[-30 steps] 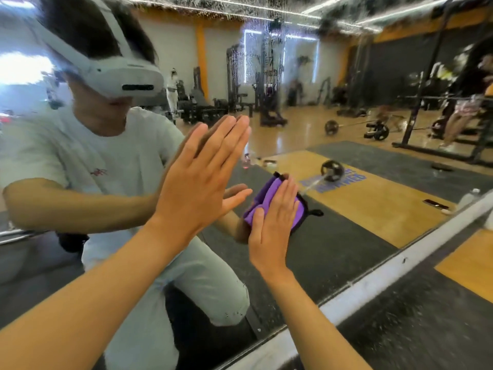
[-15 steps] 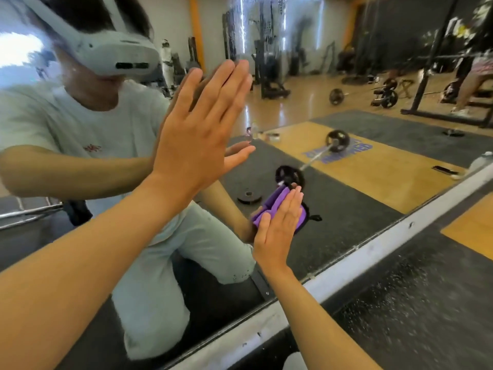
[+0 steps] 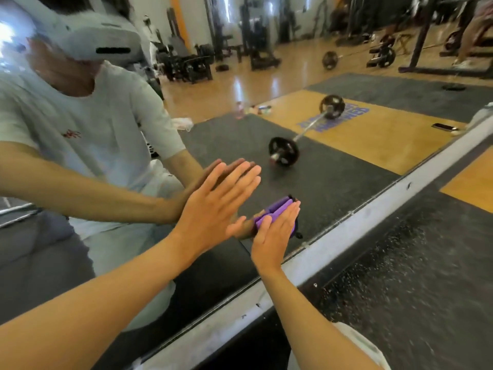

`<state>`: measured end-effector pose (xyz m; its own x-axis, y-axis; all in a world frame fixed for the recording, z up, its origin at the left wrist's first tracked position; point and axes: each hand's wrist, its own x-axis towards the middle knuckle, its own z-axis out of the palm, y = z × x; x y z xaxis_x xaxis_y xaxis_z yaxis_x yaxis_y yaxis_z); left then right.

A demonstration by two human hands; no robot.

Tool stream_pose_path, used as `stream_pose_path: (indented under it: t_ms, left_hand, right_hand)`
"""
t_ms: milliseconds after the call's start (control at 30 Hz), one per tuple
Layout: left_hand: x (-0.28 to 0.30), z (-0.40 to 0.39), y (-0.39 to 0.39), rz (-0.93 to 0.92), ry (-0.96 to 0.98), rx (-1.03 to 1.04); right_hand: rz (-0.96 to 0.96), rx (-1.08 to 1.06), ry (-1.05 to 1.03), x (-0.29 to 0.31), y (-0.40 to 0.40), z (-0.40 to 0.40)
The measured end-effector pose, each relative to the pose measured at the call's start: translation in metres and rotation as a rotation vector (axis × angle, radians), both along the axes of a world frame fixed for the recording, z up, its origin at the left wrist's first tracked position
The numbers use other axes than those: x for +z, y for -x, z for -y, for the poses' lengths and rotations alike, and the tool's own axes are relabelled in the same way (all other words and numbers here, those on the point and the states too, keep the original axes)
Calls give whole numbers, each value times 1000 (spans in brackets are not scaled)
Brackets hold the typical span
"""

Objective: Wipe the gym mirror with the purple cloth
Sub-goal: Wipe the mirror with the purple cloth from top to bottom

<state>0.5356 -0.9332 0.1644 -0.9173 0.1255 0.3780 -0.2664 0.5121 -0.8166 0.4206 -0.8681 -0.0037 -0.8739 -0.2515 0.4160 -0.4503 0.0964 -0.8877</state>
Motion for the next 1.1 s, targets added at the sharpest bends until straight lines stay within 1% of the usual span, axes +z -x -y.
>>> stream_pose_path:
  t_ms: [100,167,267,333,400,500,633,767,833,867,933,1000,1033,1067,1100]
  left_hand:
    - [-32,-7,6,132,144,-56]
    - [-50,-9,14,191,146,-31]
    - [-54,-6,21,180,122,23]
    - [-54,-2,22,179,150,8]
    - [-54,-1,21,178,155,-8]
    - [-53,-4,21,184,138,-11]
    - [-51,-6,21,191,117,-15]
    - [-51,-6,22,184,124,-12]
    - [-52,-5,22,184,132,-10]
    - [-52,-5,23,184,141,-8]
    - [-52,-4,24,185,138,-3]
    - [-53,-4,24,190,127,-5]
    - [-53,-3,25,189,129,-3]
    - [-53,-3,24,188,130,0]
    - [-53,-4,24,189,132,-1]
  right_hand:
    - [41,49,-58,-31,10,-8]
    - [123,49,-59,-42,17,-9]
    - [307,45,-31,-53,27,-7]
    - [436,54,-23,-63,32,-10]
    - [515,67,-17,-70,35,-14]
    - [576,54,27,-76,36,-11]
    - [730,-4,72,-87,39,-4]
    - [772,-61,166,-85,38,5]
    - [715,-73,208,-72,39,5]
    - [615,-64,221,-63,41,4]
    - [305,-6,216,-38,45,2]
    - [-1,22,155,-24,44,1]
    - [-84,16,126,-23,43,2]
    - [-105,4,112,-25,44,2]
    - [-83,-13,108,-30,46,2]
